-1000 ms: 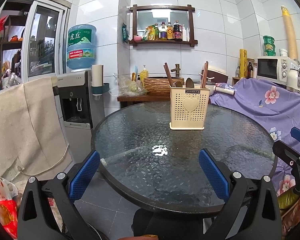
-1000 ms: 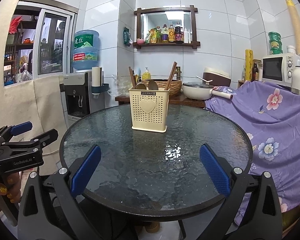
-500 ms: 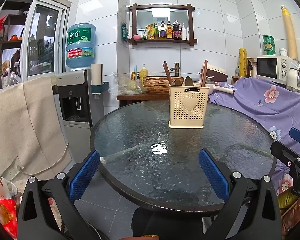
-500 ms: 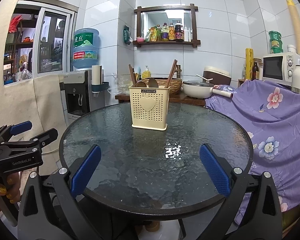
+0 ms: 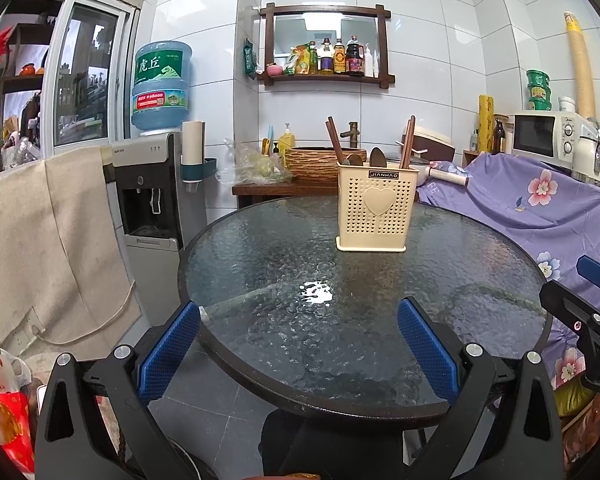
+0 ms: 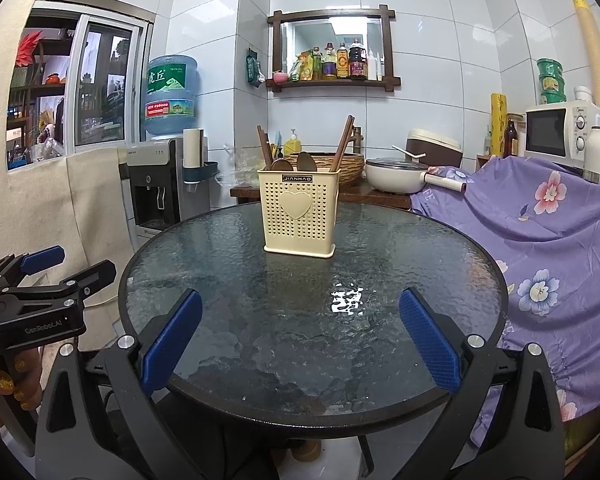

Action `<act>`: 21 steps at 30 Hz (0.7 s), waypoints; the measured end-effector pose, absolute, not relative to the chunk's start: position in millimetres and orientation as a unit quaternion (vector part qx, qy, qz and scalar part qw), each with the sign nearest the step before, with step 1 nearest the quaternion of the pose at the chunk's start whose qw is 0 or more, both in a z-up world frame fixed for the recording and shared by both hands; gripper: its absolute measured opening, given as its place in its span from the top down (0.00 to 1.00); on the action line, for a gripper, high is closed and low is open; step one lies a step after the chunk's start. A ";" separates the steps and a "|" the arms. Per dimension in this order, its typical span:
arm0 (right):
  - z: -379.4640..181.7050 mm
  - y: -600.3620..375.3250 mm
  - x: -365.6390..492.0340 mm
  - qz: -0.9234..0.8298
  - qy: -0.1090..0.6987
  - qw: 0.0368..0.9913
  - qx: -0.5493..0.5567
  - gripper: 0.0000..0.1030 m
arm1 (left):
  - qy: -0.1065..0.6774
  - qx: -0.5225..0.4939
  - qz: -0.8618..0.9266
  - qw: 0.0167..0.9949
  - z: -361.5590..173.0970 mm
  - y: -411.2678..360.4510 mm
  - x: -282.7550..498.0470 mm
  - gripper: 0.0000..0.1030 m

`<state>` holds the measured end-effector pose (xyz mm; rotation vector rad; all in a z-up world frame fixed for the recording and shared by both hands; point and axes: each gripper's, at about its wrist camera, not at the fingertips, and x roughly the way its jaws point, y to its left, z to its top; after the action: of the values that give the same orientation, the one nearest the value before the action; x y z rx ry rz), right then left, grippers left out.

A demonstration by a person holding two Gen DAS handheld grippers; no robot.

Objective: Organize utensils

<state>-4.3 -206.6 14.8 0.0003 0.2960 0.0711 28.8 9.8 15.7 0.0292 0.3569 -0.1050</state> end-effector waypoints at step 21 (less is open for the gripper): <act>12.4 -208.3 -3.4 0.034 0.149 0.988 0.002 0.06 | 0.183 0.014 -0.053 0.981 13.2 9.8 30.5 0.06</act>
<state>-3.4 -208.3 12.4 0.0031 0.2994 0.0679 30.5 9.8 13.2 0.0273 0.3690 -0.1074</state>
